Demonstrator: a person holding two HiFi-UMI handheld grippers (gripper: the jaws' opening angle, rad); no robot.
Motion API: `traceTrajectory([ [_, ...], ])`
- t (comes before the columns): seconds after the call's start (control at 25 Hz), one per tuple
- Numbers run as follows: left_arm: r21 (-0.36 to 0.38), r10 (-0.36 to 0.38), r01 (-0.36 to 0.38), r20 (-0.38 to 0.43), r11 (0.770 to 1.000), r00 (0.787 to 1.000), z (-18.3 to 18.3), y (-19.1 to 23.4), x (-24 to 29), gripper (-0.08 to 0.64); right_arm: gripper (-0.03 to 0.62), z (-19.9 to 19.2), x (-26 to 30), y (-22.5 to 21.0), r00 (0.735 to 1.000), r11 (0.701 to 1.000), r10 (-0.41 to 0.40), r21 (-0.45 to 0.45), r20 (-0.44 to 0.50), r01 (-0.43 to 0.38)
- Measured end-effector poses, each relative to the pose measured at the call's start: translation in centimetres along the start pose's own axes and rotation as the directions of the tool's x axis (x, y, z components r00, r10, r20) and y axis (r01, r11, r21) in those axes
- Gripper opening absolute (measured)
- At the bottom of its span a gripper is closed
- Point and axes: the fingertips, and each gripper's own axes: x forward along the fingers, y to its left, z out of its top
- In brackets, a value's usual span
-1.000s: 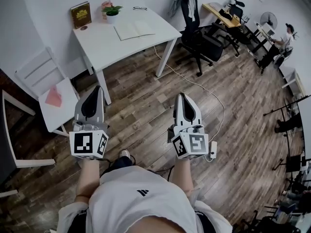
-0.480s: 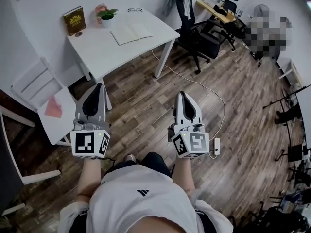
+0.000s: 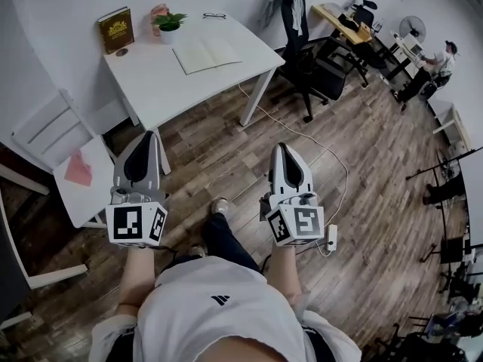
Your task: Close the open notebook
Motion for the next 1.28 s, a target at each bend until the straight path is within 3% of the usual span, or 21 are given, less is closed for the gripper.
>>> traceTrajectory([
  [0.72,0.026,0.117,-0.118,0.032,0.993,0.993,-1.8,1.6,16.5,0.009,-0.003,-0.4,17.6,-9.5,0.992,0.992,0.124,0.004,0.037,-0.125],
  [1.28,0.061,0.15,-0.152,0.031,0.987,0.988,-3.2,-0.3,24.9,0.009,-0.003,-2.5,24.1,-16.1,0.987,0.986,0.157,0.052,0.032,-0.158],
])
